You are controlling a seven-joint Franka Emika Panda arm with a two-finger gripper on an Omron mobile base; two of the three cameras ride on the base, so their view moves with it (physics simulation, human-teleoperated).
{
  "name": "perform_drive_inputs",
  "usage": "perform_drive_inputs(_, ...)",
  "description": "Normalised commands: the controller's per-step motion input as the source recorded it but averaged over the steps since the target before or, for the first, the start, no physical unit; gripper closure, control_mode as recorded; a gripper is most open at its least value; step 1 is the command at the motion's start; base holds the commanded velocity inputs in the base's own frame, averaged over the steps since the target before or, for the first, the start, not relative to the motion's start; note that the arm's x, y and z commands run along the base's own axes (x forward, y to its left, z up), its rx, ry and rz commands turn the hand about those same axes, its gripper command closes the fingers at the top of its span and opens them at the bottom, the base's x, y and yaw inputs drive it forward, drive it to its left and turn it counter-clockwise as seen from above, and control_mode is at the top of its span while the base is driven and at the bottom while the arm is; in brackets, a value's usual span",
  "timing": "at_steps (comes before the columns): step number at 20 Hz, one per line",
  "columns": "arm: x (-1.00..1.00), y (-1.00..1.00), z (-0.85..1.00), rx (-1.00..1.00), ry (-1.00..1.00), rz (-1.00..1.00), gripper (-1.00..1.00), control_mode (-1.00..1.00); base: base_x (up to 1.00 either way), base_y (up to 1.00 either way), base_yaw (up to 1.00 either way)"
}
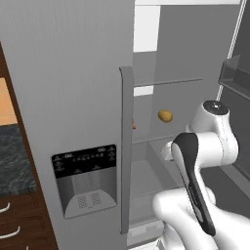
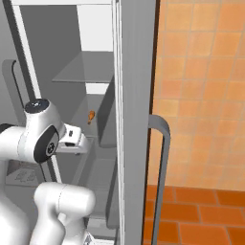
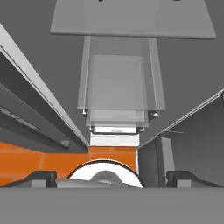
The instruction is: Place one potato and one chicken drumstick in each tupperware on the nearby counter, to pack two identical lunches.
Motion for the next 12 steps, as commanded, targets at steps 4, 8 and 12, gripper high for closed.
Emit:
perform_drive_inputs(4, 0.62, -0.09, 0.00, 0.00, -0.11, -0.06, -1.00, -1.00, 0.00, 0.00, 0.00)
perform_drive_inputs(8, 0.70, -0.03, -0.04, 0.00, -0.13, -0.10, -1.00, -1.00, 0.00, 0.00, 0.00)
perform_drive_inputs(12, 0.61, 0.00, -0.03, 0.13, -0.04, 0.03, -1.00, -1.00, 0.00, 0.00, 0.00)
